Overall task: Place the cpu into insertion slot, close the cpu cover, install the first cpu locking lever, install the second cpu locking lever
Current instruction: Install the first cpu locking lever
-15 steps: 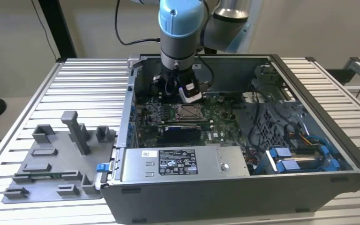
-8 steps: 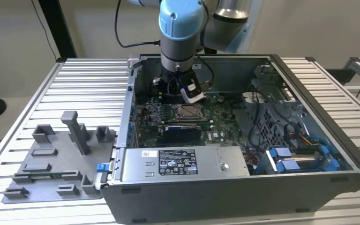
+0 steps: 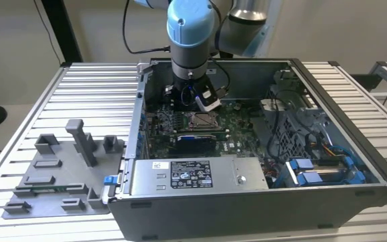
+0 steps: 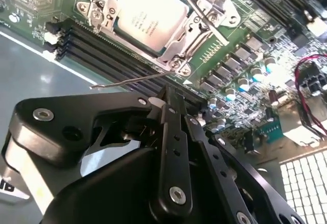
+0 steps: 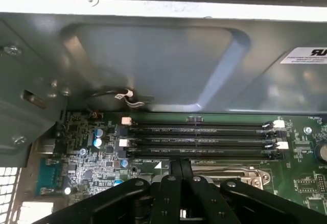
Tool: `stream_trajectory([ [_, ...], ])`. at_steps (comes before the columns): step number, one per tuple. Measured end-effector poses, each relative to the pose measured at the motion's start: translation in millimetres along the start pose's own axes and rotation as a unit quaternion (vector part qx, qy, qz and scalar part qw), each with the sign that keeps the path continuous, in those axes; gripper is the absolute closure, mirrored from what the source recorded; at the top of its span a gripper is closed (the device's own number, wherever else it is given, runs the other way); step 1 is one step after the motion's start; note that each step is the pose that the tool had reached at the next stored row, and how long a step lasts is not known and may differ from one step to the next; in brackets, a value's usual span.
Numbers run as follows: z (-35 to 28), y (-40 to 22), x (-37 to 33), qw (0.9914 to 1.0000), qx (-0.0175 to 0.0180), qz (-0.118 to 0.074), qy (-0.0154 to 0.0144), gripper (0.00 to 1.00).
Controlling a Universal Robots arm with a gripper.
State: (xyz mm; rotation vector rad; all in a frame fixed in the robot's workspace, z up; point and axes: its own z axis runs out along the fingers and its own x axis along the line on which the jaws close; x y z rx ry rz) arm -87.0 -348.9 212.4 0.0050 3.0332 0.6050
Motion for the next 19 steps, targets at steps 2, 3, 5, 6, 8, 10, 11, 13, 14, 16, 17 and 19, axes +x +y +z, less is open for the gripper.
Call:
stream_trajectory([
  [2,-0.3,-0.3,0.1,1.0,0.0001,0.0,0.0002,1.0],
  [3,-0.5,-1.1,0.1,0.99999,-0.0035,0.0,0.0002,1.0],
  [5,-0.6,-1.7,0.0,0.99977,-0.0215,0.0,0.0003,1.0],
  [6,-0.8,-2.3,0.1,0.99954,-0.0303,0.0,0.0003,1.0],
  [8,-2.1,-6.2,0.9,0.99932,-0.037,0.0,0.0002,1.0],
  [10,-2.8,-9.4,1.6,0.99931,-0.0371,0.0,0.0002,1.0],
  [11,-2.8,-9.7,1.6,0.99931,-0.0371,0.0,0.0002,1.0],
  [13,-2.8,-9.7,1.6,0.99931,-0.0371,0.0,0.0002,1.0],
  [14,-2.8,-9.9,1.5,0.99931,-0.0372,0.0,0.0002,1.0],
  [16,-0.9,-10.7,1.7,0.99925,-0.0386,0.0,-0.0004,1.0],
  [17,0.5,-11.4,1.8,0.99923,-0.0392,0.0,-0.0009,1.0],
  [19,2.8,-12.6,2.3,0.99921,-0.0396,-0.001,-0.0017,1.0],
])
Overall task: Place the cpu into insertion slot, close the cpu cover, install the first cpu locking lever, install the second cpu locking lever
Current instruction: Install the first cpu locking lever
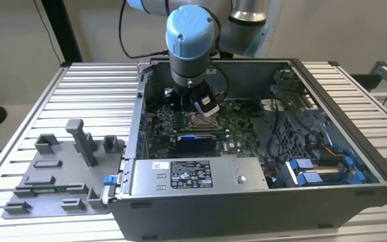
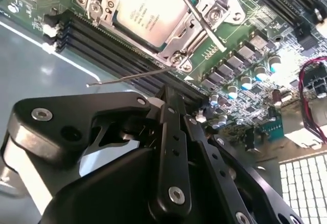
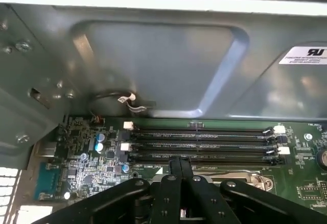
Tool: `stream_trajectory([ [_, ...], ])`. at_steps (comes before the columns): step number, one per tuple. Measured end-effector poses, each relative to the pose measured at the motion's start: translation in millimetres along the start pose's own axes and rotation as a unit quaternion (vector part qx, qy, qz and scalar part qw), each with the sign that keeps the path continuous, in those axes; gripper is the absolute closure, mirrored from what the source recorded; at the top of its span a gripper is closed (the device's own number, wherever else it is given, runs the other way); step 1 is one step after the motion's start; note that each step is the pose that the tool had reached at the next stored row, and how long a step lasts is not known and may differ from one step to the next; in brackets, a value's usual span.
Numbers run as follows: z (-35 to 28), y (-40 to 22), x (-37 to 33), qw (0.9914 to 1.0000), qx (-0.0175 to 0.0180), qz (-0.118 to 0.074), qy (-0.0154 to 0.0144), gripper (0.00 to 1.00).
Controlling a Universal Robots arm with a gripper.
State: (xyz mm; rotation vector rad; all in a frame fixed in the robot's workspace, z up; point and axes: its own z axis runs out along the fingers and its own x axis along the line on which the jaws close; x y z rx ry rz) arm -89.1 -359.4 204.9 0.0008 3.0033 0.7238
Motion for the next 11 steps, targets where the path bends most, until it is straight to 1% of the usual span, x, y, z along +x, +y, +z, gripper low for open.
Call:
stream_trajectory([
  [3,1.4,-1.0,0.4,1.0,0.0,0.0,0.0,1.0],
  [8,8.6,-4.7,0.9,1.0,0.0,-0.001,-0.0012,1.0],
  [11,9.5,-5.2,0.4,1.0,0.0,-0.001,-0.0012,1.0],
])
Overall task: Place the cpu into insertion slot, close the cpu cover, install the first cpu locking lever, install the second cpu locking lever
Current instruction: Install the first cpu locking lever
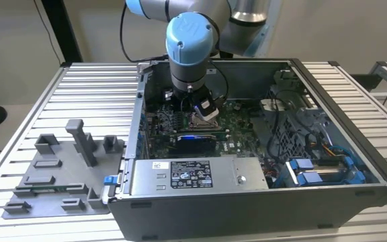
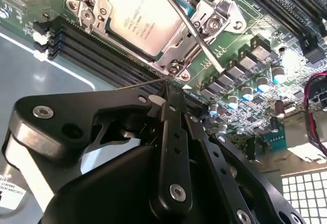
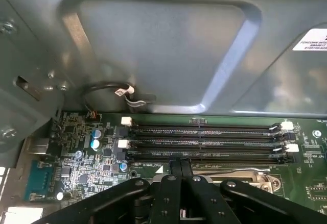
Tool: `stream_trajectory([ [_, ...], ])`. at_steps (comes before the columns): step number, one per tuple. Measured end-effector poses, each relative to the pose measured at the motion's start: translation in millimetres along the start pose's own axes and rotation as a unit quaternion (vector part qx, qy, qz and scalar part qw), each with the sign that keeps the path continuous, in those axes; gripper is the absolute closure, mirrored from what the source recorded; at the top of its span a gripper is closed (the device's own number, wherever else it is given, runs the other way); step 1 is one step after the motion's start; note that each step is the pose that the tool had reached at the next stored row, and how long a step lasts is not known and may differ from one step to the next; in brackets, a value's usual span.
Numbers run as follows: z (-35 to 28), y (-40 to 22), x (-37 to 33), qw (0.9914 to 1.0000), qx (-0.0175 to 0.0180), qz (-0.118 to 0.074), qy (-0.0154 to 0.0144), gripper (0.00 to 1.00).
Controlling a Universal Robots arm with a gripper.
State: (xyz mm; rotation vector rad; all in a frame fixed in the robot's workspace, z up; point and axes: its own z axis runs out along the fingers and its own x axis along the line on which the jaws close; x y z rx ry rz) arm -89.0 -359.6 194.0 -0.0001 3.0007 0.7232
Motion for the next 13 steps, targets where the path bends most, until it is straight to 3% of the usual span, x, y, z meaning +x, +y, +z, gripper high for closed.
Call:
stream_trajectory([
  [6,2.2,-0.9,-3.1,1.0,-0.0011,0.0,0.0,1.0],
  [13,4.0,-1.6,-8.9,0.99999,-0.0052,0.0,-0.0001,1.0],
])
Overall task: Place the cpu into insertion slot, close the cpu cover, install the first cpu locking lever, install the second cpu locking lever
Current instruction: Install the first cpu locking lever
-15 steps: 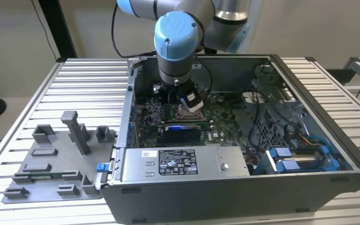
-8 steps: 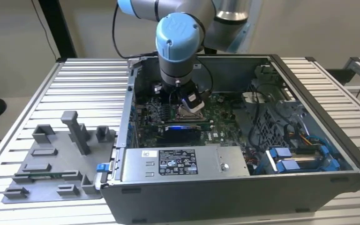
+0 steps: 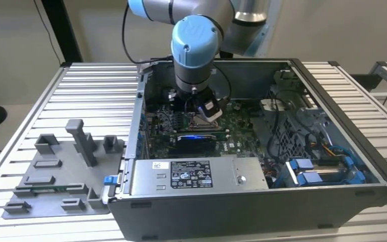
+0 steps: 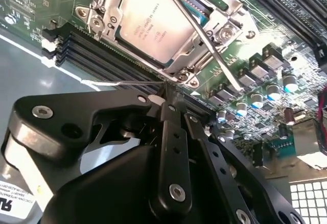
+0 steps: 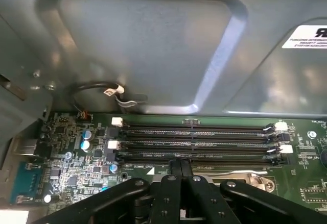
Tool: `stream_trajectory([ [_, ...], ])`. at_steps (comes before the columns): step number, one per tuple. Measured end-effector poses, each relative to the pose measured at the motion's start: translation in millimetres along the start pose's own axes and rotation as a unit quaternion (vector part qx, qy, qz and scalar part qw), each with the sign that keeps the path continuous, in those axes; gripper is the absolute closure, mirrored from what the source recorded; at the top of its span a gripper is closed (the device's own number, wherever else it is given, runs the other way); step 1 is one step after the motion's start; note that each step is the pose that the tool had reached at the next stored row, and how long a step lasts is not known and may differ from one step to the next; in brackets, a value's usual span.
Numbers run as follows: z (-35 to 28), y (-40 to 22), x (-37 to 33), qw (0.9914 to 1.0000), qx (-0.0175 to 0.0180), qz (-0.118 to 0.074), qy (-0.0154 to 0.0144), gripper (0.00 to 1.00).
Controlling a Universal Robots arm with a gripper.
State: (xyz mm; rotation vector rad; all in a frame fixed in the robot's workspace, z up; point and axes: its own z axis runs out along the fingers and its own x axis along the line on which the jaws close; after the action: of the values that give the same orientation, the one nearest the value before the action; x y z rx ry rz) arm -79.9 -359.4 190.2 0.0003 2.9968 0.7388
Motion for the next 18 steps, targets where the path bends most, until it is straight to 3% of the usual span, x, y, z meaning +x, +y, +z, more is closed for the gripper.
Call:
stream_trajectory([
  [11,2.2,0.3,-4.7,0.99999,-0.0052,0.0,-0.0005,1.0],
  [18,4.0,-0.6,-8.1,0.99998,-0.0061,0.0,-0.0005,1.0],
])
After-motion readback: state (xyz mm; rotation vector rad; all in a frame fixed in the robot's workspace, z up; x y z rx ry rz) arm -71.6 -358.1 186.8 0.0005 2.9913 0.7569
